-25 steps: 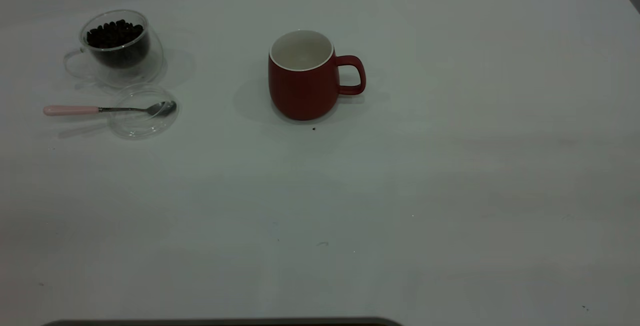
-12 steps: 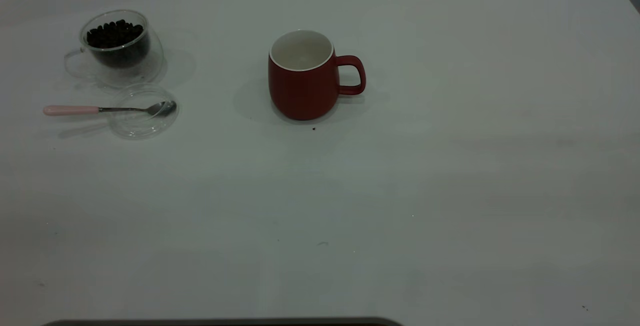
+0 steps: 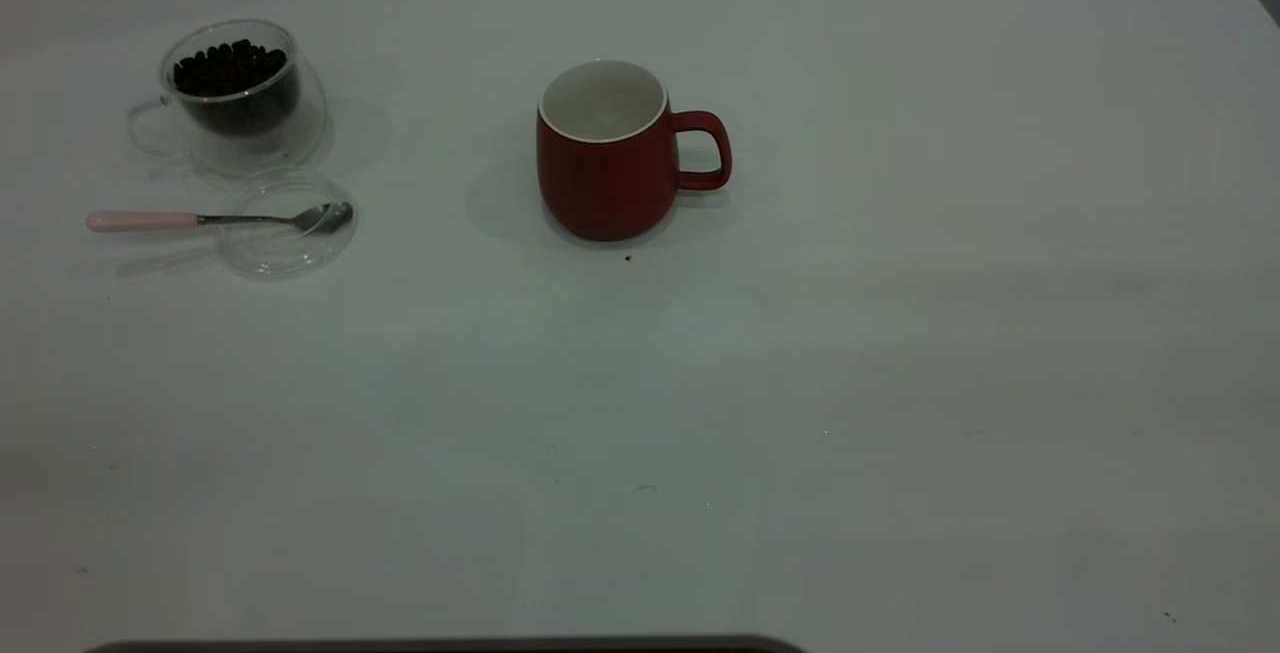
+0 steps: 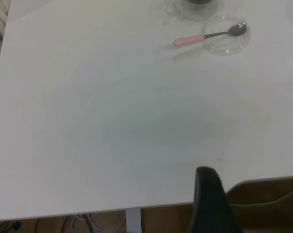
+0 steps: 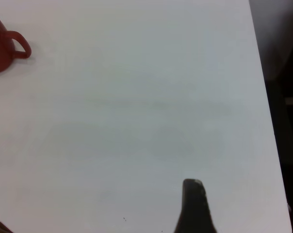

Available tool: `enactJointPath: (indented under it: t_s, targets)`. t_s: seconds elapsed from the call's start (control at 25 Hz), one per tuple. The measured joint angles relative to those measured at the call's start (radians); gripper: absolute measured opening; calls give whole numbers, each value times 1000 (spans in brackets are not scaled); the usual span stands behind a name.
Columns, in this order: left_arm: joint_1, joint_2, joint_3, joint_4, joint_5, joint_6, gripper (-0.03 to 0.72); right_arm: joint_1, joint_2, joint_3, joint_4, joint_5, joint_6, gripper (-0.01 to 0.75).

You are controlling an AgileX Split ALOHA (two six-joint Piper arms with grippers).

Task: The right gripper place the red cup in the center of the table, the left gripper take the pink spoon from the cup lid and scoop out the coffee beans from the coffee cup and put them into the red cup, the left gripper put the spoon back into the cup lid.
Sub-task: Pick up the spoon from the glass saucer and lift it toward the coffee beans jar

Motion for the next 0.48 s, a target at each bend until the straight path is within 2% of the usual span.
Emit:
enactJointPath:
  t_s: [0.32, 0.48]
  targets:
    - [-2, 0, 0, -122, -6, -10, 516, 0, 0, 0, -1, 0, 0, 581]
    - [-2, 37, -11, -121, -37, -131, 516, 0, 0, 0, -1, 0, 0, 581]
